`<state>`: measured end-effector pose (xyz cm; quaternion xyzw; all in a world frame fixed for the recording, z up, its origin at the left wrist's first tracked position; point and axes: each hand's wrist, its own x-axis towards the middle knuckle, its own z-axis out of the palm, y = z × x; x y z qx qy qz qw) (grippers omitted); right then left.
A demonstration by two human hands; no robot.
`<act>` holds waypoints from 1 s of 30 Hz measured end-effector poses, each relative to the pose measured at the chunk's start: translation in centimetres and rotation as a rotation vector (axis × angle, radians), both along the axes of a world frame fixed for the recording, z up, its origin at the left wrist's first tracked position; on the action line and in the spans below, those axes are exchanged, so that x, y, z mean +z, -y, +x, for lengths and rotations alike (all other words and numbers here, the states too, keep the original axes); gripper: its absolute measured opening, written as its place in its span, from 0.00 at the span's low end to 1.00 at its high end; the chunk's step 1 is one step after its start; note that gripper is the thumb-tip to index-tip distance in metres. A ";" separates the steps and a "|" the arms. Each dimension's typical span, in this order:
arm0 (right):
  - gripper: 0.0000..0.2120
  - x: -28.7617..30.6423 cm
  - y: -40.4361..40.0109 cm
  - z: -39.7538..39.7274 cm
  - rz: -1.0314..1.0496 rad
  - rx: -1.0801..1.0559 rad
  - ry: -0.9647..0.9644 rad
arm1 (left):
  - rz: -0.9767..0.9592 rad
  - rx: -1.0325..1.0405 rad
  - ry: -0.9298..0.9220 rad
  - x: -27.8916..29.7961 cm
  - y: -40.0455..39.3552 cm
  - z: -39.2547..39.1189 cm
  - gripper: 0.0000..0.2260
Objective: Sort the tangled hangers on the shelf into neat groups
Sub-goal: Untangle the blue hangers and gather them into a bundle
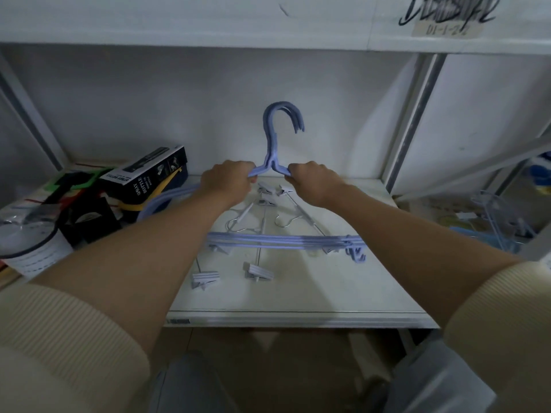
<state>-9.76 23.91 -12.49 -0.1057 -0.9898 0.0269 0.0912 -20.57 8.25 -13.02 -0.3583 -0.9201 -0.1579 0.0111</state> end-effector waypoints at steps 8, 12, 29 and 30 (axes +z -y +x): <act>0.20 -1.8 -3.3 3.2 -0.331 -0.171 -0.016 | 0.122 -0.001 -0.537 -0.3 -4.2 2.4 0.22; 0.20 -2.4 -5.1 4.5 -0.433 -0.348 -0.070 | 0.434 0.390 -0.375 -1.7 -5.1 5.1 0.23; 0.18 -6.5 -10.7 11.2 -0.925 -0.823 -0.288 | 0.556 0.293 0.767 -7.2 -17.8 12.5 0.25; 0.18 -7.0 -11.2 11.7 -0.932 -0.839 -0.258 | 0.533 0.286 0.763 -7.5 -18.4 12.8 0.23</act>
